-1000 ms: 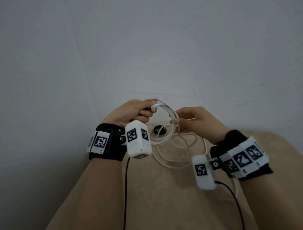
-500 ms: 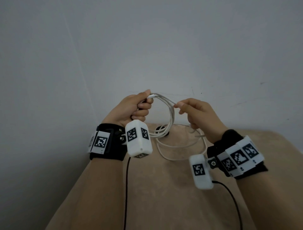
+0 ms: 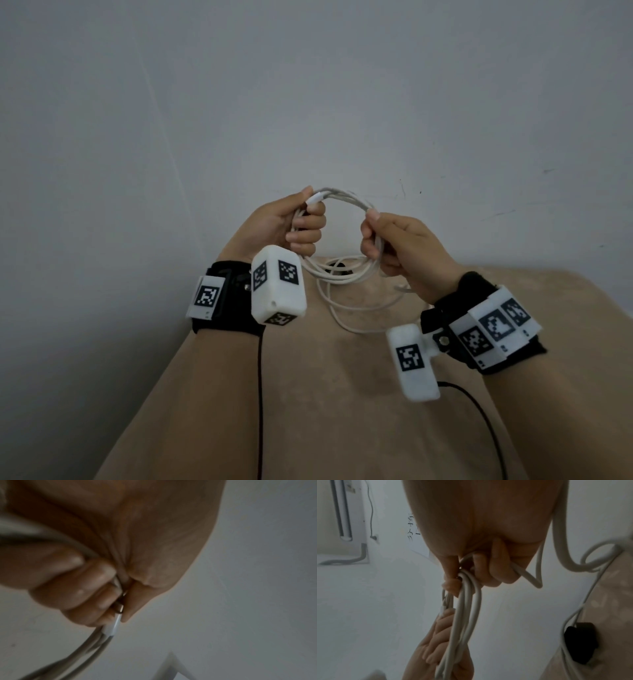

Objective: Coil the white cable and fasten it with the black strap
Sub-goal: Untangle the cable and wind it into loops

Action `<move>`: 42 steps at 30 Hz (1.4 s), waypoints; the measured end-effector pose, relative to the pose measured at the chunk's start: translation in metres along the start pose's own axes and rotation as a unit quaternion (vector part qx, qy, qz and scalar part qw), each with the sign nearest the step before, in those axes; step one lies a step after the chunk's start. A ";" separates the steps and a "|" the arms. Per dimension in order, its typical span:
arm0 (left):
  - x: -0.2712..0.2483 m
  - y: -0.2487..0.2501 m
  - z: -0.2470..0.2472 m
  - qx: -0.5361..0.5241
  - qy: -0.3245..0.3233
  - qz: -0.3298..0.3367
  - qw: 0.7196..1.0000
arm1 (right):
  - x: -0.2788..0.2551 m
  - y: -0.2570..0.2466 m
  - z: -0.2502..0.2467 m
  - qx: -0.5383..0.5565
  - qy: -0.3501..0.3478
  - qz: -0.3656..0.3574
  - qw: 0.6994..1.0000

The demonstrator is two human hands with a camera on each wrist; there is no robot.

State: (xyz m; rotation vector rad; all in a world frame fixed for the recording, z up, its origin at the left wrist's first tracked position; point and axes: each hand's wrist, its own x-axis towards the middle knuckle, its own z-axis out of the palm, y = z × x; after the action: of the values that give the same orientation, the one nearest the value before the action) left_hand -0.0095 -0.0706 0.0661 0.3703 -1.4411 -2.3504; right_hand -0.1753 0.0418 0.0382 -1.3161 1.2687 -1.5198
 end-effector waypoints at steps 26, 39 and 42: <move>0.013 -0.012 0.020 0.330 0.090 0.017 0.940 | -0.004 -0.010 -0.014 -0.230 -0.050 -0.042 0.971; 0.008 -0.007 0.008 0.296 0.145 0.026 0.944 | -0.007 -0.013 -0.027 -0.379 0.002 -0.038 0.925; 0.006 -0.005 0.006 0.265 0.158 0.027 0.951 | -0.009 -0.014 -0.030 -0.374 -0.001 -0.036 0.927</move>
State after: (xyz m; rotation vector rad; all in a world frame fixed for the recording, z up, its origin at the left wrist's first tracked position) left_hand -0.0179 -0.0669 0.0643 0.7944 -1.8633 -1.7240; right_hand -0.2026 0.0594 0.0504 -1.8385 1.9202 -1.0951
